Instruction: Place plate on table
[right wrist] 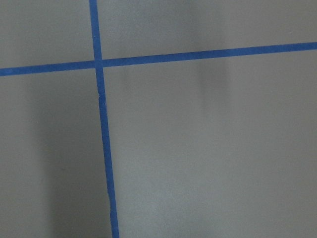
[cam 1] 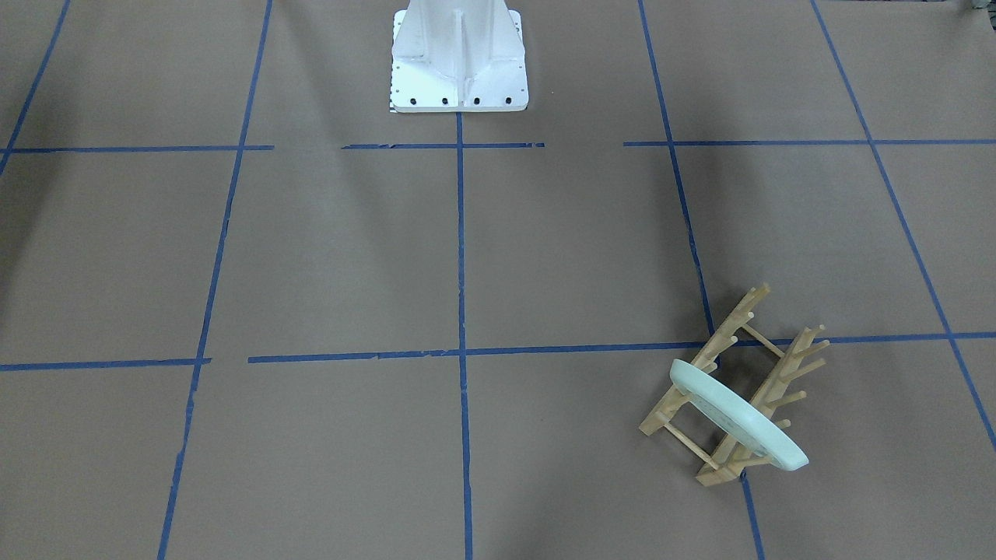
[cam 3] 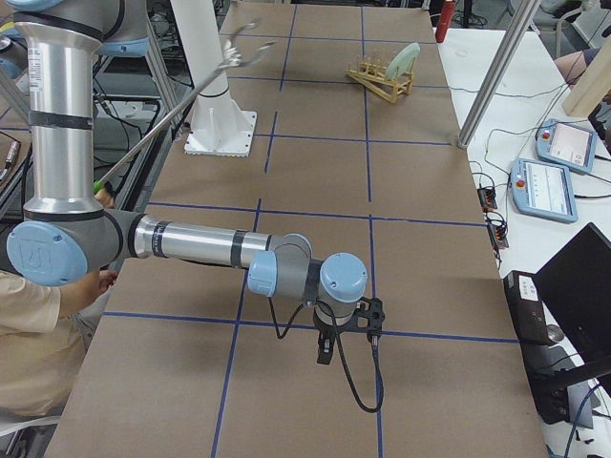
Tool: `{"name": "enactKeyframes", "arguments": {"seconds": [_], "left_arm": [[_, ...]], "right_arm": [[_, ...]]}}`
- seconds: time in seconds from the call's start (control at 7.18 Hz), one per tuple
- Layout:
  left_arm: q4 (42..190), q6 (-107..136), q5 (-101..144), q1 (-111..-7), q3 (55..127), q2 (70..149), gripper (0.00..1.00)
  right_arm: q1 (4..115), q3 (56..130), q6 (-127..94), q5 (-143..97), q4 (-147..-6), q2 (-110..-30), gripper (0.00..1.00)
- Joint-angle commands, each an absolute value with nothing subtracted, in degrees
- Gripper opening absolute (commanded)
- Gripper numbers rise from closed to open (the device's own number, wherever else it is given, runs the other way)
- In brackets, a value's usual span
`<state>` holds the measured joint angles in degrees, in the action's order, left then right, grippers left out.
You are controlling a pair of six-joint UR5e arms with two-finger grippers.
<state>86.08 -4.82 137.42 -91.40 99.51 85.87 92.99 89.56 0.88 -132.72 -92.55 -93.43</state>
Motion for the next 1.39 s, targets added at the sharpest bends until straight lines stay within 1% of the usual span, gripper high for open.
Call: {"name": "enactKeyframes", "arguments": {"seconds": [0.0, 0.42, 0.56, 0.7, 0.84, 0.97, 1.11, 1.25], "left_arm": [[86.3, -5.1, 136.3, -91.4, 99.4, 86.6, 1.0], [86.3, -5.1, 136.1, -91.1, 98.8, 87.6, 1.0], [86.3, -5.0, 134.7, -91.1, 99.6, 88.7, 1.0], [86.8, -5.5, 133.0, -91.1, 99.1, 88.1, 1.0], [90.7, -5.0, 134.0, -91.1, 98.0, 88.5, 1.0], [94.7, 0.3, 136.1, -91.1, 97.6, 88.5, 1.0], [97.6, 17.2, 140.5, -90.0, 97.8, 90.2, 1.0], [106.3, 34.6, 140.8, -85.8, 97.0, 93.8, 1.0]], "right_arm": [[93.0, 89.6, 0.9, -132.7, -92.5, -93.4, 1.0], [93.0, 89.6, 0.9, -132.7, -92.5, -93.4, 1.0], [93.0, 89.6, 0.9, -132.7, -92.5, -93.4, 1.0], [93.0, 89.6, 0.9, -132.7, -92.5, -93.4, 1.0], [93.0, 89.6, 1.0, -132.7, -92.5, -93.4, 1.0], [93.0, 89.6, 0.9, -132.7, -92.5, -93.4, 1.0], [93.0, 89.6, 0.9, -132.7, -92.5, -93.4, 1.0], [93.0, 89.6, 0.9, -132.7, -92.5, -93.4, 1.0]]}}
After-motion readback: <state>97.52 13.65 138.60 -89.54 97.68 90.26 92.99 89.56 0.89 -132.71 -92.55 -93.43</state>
